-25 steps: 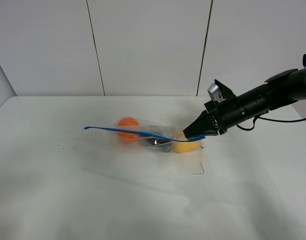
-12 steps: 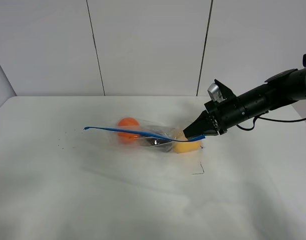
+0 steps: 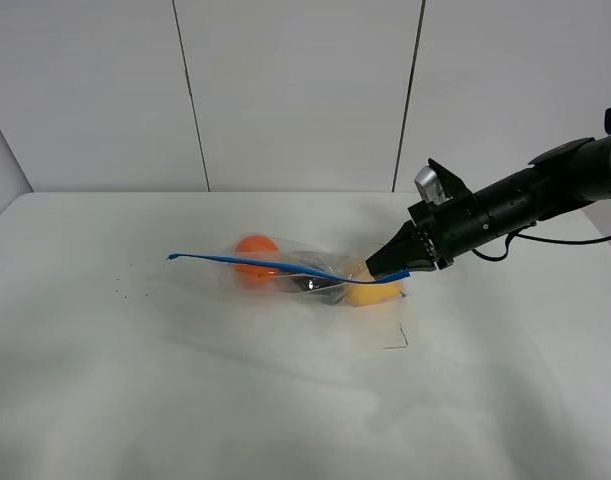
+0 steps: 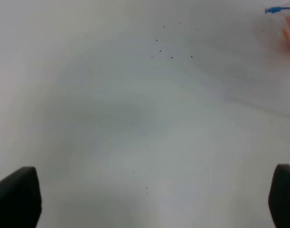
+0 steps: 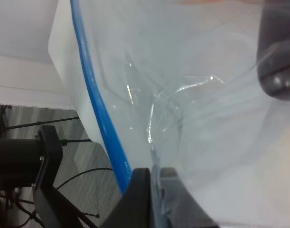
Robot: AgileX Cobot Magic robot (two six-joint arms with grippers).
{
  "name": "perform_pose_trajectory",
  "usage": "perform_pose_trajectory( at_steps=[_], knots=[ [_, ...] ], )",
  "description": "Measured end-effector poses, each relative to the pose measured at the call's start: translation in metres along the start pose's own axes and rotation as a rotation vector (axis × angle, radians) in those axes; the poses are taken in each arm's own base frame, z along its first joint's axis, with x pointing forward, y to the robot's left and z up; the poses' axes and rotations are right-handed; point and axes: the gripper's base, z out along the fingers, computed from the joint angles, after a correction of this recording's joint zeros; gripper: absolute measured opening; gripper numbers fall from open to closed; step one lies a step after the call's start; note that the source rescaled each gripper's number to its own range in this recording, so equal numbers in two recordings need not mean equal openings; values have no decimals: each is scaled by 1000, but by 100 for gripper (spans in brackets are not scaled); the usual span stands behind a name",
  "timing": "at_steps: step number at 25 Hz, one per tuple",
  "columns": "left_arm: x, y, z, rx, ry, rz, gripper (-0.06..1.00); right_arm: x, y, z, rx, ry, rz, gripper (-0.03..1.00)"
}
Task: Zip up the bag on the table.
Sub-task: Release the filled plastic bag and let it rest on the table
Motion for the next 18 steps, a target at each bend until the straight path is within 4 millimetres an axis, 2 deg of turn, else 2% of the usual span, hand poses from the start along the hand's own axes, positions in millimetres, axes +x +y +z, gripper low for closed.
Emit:
perform_pose_trajectory(
  at_steps=[4, 6, 7, 8, 11, 13, 14, 18],
  knots=[
    [0, 0, 0, 0, 0, 0, 100, 0, 0, 0, 0, 0, 0, 1],
    [0, 0, 0, 0, 0, 0, 100, 0, 0, 0, 0, 0, 0, 7],
    [0, 0, 0, 0, 0, 0, 100, 0, 0, 0, 0, 0, 4, 16],
    [0, 0, 0, 0, 0, 0, 100, 0, 0, 0, 0, 0, 6, 29],
    [0, 0, 0, 0, 0, 0, 100, 0, 0, 0, 0, 0, 25, 79],
    [0, 0, 0, 0, 0, 0, 100, 0, 0, 0, 1, 2, 37, 92],
    [0, 0, 0, 0, 0, 0, 100, 0, 0, 0, 2, 3, 40, 95],
    [0, 0, 0, 0, 0, 0, 100, 0, 0, 0, 4, 5, 51, 99]
  ],
)
